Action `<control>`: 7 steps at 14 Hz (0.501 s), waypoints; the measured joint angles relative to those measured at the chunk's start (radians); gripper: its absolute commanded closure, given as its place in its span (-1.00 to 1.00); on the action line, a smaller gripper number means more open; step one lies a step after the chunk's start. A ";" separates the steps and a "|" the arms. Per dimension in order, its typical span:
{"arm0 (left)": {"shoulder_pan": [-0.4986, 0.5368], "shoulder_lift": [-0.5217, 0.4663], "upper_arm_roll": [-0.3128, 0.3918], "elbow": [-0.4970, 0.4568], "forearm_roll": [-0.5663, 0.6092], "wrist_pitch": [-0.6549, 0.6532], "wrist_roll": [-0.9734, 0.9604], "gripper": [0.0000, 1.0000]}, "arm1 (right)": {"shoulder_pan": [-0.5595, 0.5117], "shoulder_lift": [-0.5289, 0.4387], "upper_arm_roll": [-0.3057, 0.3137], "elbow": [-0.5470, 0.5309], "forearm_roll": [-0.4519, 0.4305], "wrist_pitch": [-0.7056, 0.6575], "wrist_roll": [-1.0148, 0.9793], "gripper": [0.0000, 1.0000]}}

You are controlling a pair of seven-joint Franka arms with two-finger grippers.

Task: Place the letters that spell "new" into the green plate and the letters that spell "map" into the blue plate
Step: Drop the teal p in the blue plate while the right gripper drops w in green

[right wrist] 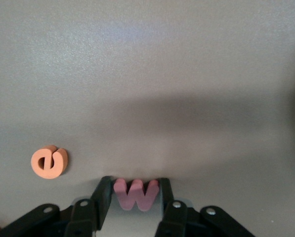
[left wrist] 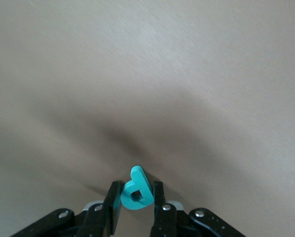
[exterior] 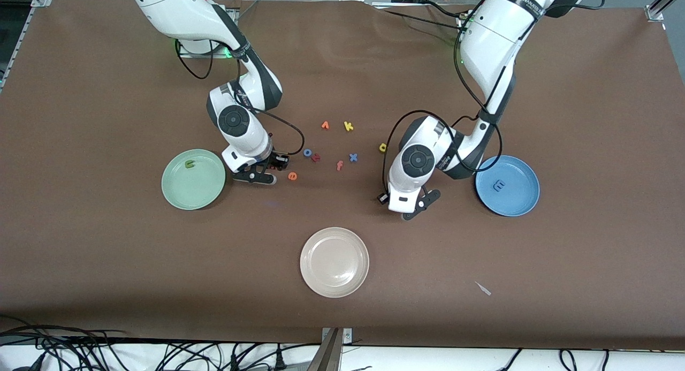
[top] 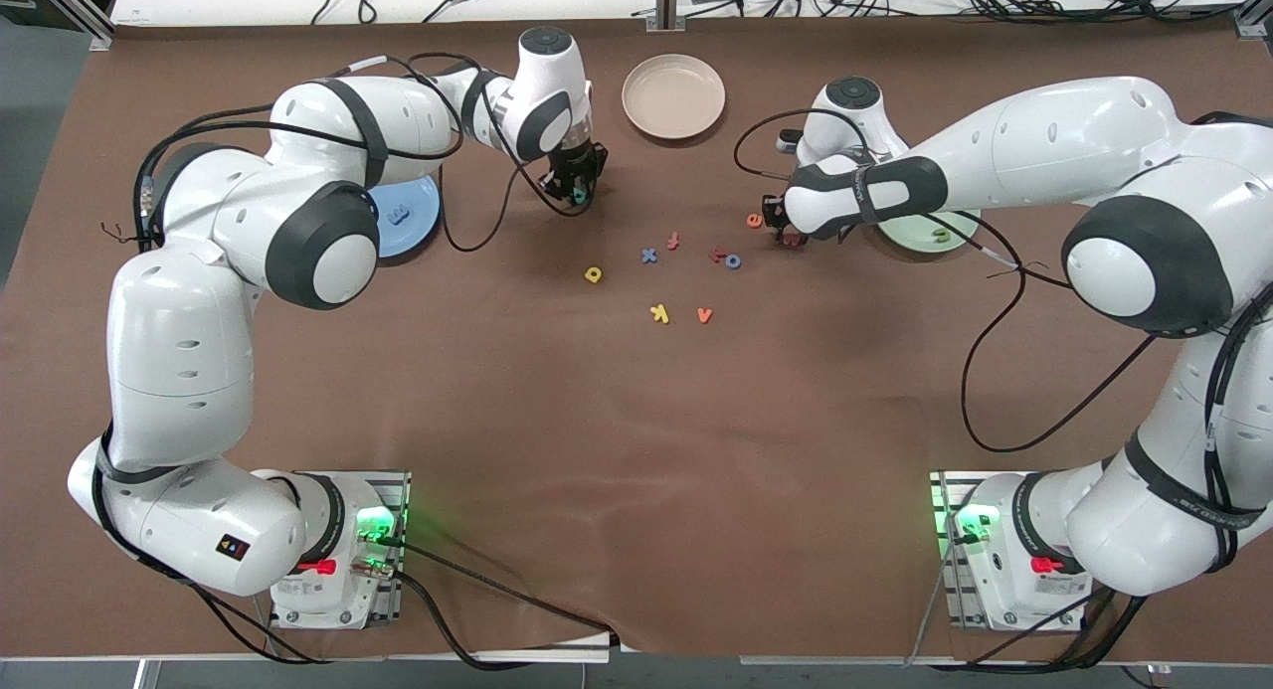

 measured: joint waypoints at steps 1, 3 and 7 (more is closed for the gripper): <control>0.015 -0.006 0.003 0.020 0.000 -0.055 0.043 0.97 | 0.000 0.000 0.000 0.000 -0.002 0.000 0.000 0.37; 0.058 -0.025 0.005 0.056 0.001 -0.171 0.162 0.97 | 0.001 0.000 0.000 0.000 -0.006 0.000 0.000 0.37; 0.168 -0.065 0.009 0.081 0.002 -0.365 0.516 0.96 | 0.002 -0.011 -0.034 0.013 -0.013 -0.034 -0.052 0.37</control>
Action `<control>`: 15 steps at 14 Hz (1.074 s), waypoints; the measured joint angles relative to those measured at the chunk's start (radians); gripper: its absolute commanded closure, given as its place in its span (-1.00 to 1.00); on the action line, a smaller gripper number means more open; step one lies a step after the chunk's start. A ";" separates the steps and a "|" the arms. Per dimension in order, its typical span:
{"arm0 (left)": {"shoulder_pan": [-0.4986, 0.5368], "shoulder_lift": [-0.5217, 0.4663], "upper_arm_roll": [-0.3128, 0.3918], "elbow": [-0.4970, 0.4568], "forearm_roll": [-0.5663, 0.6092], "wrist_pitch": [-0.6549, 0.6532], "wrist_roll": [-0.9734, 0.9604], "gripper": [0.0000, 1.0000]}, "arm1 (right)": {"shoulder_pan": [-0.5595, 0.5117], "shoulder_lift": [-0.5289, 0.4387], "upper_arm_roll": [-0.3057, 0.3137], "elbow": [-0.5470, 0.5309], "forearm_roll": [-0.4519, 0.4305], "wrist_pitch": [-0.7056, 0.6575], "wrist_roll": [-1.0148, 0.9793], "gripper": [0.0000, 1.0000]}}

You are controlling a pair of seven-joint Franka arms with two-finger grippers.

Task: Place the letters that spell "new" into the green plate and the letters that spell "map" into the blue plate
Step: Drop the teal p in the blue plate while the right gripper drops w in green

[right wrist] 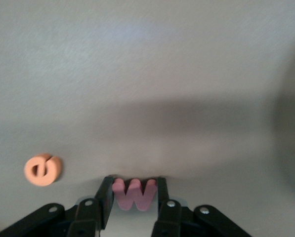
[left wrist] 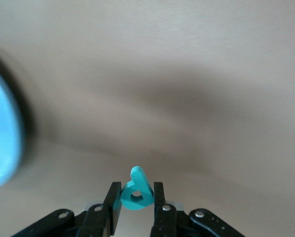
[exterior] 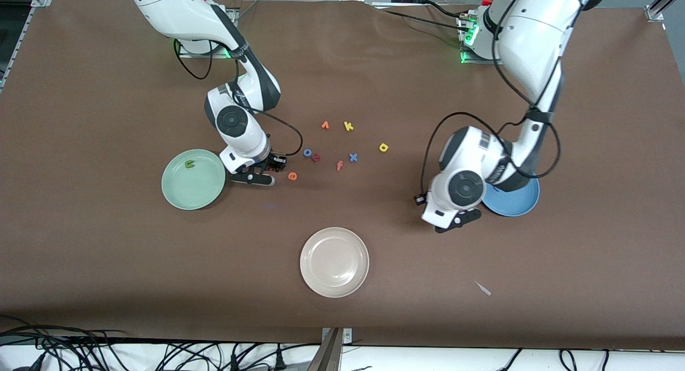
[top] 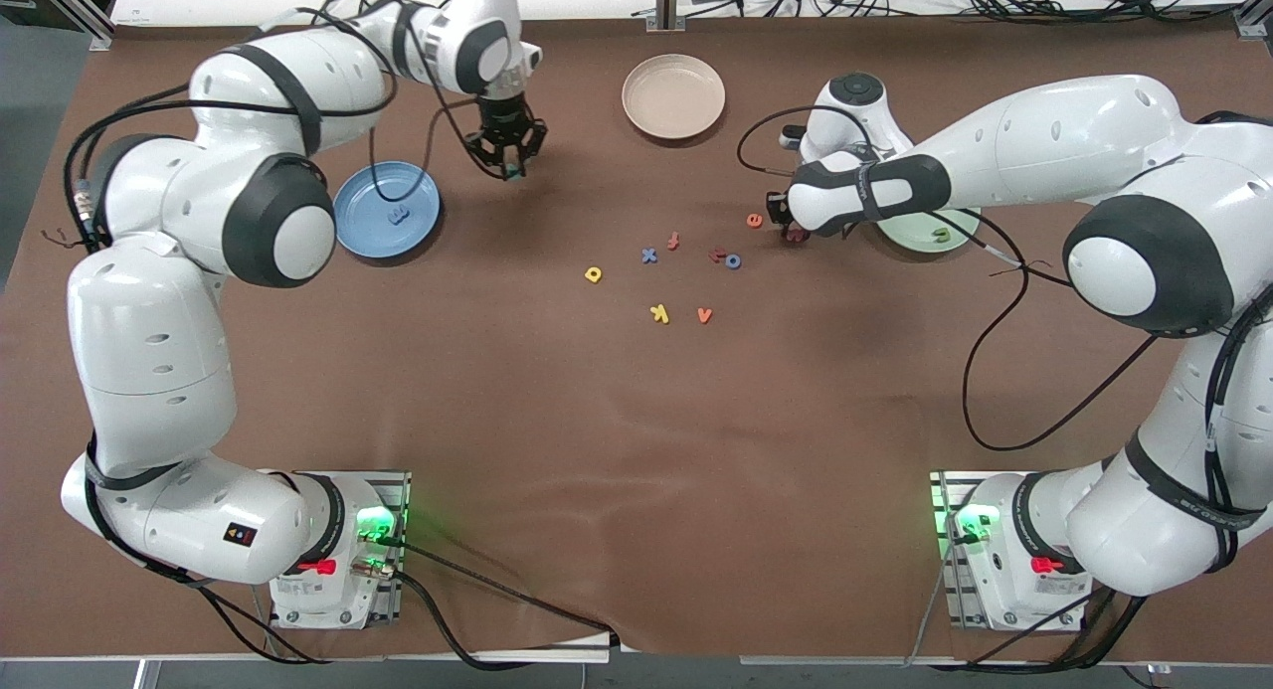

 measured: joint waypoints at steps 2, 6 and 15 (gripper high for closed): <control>0.069 -0.014 0.002 0.000 0.000 -0.082 0.217 0.96 | 0.000 -0.029 -0.047 0.018 -0.001 -0.078 -0.103 0.37; 0.191 -0.015 0.003 -0.010 0.007 -0.123 0.574 0.96 | -0.003 -0.103 -0.175 0.024 -0.002 -0.201 -0.351 0.36; 0.268 0.003 -0.007 -0.032 0.078 -0.126 0.789 -1.00 | -0.003 -0.114 -0.340 -0.013 -0.001 -0.206 -0.654 -0.34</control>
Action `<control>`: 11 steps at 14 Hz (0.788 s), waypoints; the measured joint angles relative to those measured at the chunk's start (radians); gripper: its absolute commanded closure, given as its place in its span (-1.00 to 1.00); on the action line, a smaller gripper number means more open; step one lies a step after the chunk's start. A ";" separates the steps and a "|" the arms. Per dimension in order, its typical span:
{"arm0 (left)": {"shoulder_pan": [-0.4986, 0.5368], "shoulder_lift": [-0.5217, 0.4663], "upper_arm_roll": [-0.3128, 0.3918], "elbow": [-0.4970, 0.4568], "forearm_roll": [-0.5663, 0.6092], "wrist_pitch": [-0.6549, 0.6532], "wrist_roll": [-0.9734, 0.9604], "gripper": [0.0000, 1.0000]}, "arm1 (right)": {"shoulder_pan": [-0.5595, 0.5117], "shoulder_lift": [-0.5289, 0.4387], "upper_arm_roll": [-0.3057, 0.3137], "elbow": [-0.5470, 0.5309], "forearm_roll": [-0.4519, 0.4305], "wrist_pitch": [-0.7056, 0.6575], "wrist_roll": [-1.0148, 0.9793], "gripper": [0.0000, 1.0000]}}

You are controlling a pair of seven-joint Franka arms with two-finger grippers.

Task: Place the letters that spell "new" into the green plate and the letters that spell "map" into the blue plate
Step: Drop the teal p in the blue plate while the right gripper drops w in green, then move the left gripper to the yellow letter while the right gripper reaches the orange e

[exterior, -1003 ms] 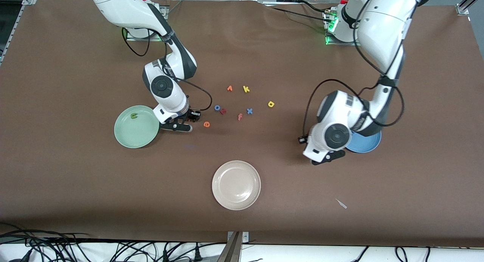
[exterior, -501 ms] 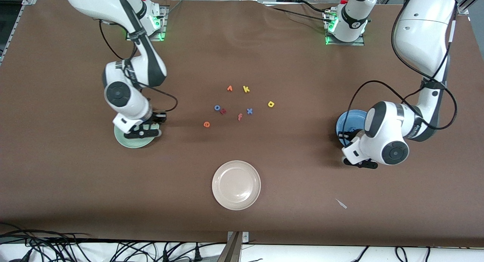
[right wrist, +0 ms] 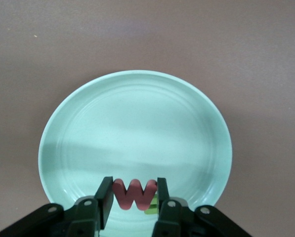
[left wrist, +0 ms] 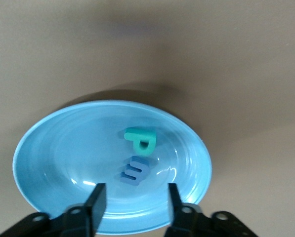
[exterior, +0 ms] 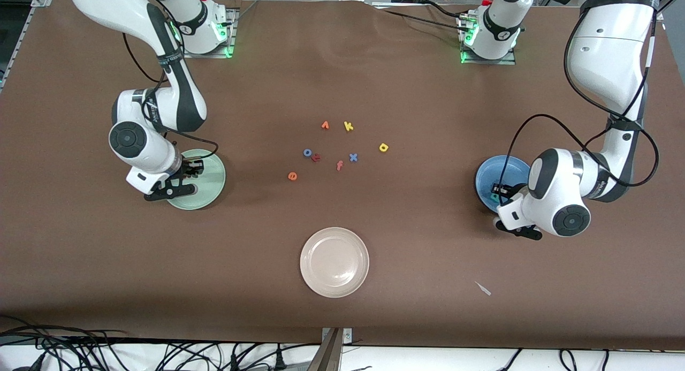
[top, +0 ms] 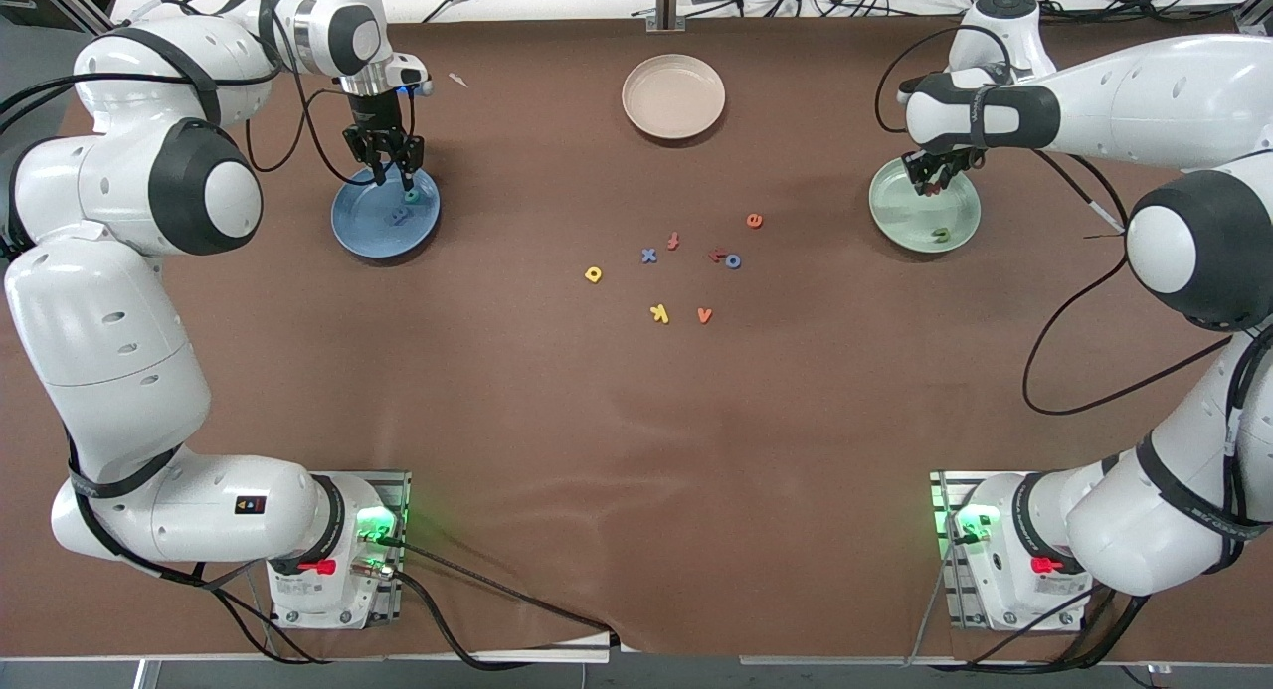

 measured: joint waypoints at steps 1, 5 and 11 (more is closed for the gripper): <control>-0.001 -0.009 -0.006 -0.001 -0.002 0.000 -0.013 -1.00 | 0.001 0.000 0.001 -0.005 0.000 0.008 0.000 -0.44; -0.004 -0.071 -0.094 -0.022 -0.008 0.002 -0.232 -1.00 | 0.001 0.001 0.001 -0.011 0.000 0.018 0.000 -0.45; -0.014 -0.161 -0.258 -0.257 -0.008 0.287 -0.616 -1.00 | 0.005 -0.002 0.079 -0.004 0.038 0.024 0.133 -0.45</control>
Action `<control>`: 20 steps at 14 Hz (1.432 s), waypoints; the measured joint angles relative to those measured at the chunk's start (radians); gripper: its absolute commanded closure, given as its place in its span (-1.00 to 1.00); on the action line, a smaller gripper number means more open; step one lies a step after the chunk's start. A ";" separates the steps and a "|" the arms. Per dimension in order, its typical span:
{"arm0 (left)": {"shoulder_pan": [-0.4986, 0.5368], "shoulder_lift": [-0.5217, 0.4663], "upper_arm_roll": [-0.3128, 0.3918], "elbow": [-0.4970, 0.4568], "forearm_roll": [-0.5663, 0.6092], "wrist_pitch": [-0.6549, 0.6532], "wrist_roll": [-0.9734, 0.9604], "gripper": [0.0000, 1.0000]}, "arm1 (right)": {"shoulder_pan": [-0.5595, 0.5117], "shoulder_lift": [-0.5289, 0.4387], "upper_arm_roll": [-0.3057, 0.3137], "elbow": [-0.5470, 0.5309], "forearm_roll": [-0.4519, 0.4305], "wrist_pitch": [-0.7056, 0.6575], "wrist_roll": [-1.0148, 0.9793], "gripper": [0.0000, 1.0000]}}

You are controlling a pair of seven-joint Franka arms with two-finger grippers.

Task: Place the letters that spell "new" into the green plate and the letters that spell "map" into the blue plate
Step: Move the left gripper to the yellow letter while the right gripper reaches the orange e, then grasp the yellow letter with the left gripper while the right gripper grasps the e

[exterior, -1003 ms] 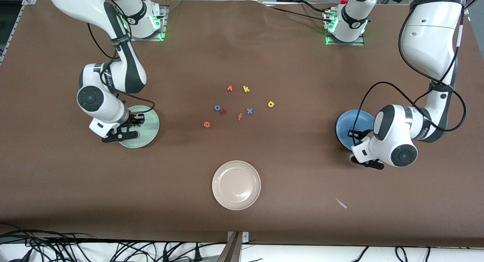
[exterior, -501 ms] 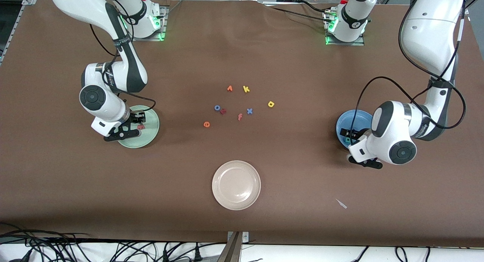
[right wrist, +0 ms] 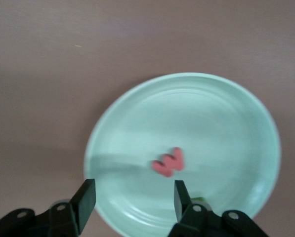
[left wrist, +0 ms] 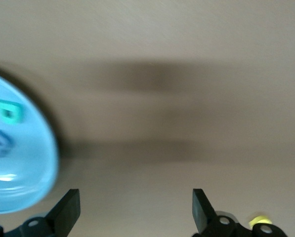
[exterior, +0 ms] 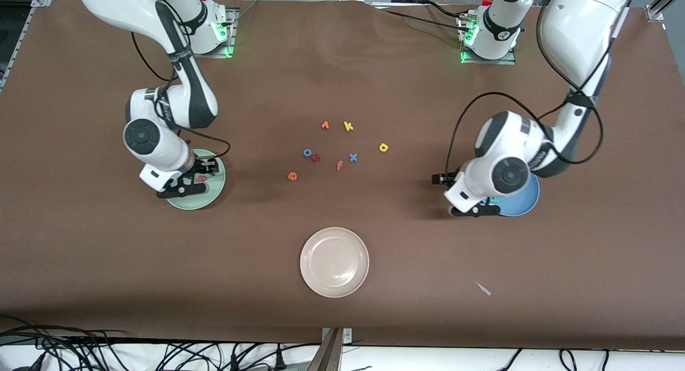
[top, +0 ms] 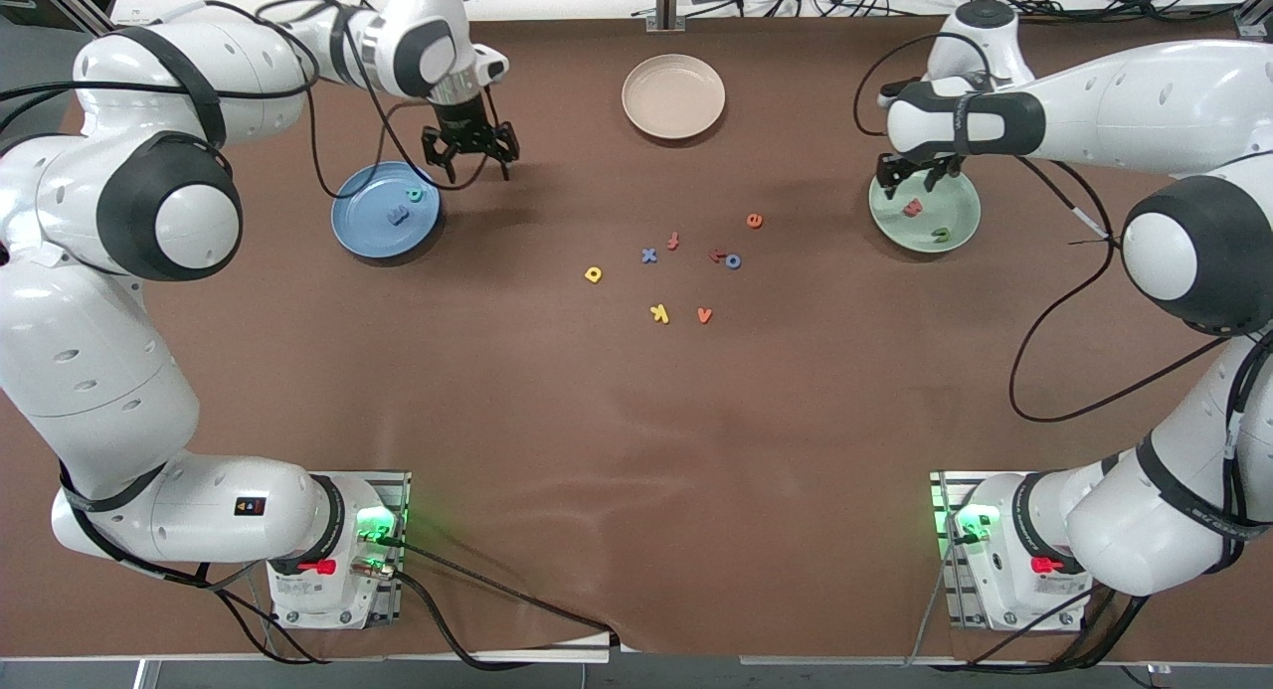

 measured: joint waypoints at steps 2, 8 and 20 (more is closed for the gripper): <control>0.000 -0.026 -0.044 -0.101 0.000 0.125 -0.109 -1.00 | 0.007 0.000 0.057 0.016 0.004 0.006 0.114 -0.45; -0.118 -0.047 -0.103 -0.247 0.059 0.323 -0.460 -1.00 | 0.092 0.062 0.188 0.110 0.006 0.085 0.520 -0.45; -0.238 0.012 -0.101 -0.259 0.201 0.404 -0.788 -0.61 | 0.175 0.197 0.186 0.176 0.005 0.176 0.671 -0.40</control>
